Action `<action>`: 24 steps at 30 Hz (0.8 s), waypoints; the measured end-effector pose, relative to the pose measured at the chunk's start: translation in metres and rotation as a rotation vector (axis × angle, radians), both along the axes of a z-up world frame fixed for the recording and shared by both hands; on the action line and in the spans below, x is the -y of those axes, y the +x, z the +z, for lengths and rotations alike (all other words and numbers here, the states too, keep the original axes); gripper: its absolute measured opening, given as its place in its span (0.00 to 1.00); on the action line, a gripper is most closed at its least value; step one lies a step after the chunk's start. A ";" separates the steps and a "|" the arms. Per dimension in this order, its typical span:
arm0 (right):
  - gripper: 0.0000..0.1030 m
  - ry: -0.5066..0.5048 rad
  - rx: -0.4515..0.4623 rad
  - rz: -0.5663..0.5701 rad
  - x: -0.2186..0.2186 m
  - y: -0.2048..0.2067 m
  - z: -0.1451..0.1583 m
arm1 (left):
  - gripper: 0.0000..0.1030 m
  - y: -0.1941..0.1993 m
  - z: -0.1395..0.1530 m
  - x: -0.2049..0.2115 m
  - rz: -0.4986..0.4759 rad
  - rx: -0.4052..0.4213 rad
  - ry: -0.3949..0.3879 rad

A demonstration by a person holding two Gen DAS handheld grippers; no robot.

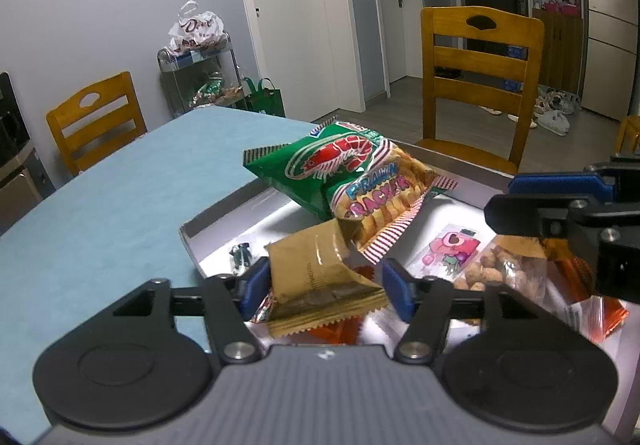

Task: Organize snacks
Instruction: 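Open both tools to drop the pink and brown packets into the box, then move left tool to the chocolate tube while right tool approaches the wrapped chocolate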

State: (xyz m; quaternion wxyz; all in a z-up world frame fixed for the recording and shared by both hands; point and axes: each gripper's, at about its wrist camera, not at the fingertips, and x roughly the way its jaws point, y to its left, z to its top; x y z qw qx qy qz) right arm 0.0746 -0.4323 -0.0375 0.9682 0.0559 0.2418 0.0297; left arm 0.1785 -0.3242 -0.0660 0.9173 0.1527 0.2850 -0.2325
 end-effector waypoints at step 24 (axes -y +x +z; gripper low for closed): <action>0.99 0.052 0.058 -0.006 -0.021 -0.015 0.025 | 0.94 -0.041 0.037 -0.063 -0.010 0.050 -0.035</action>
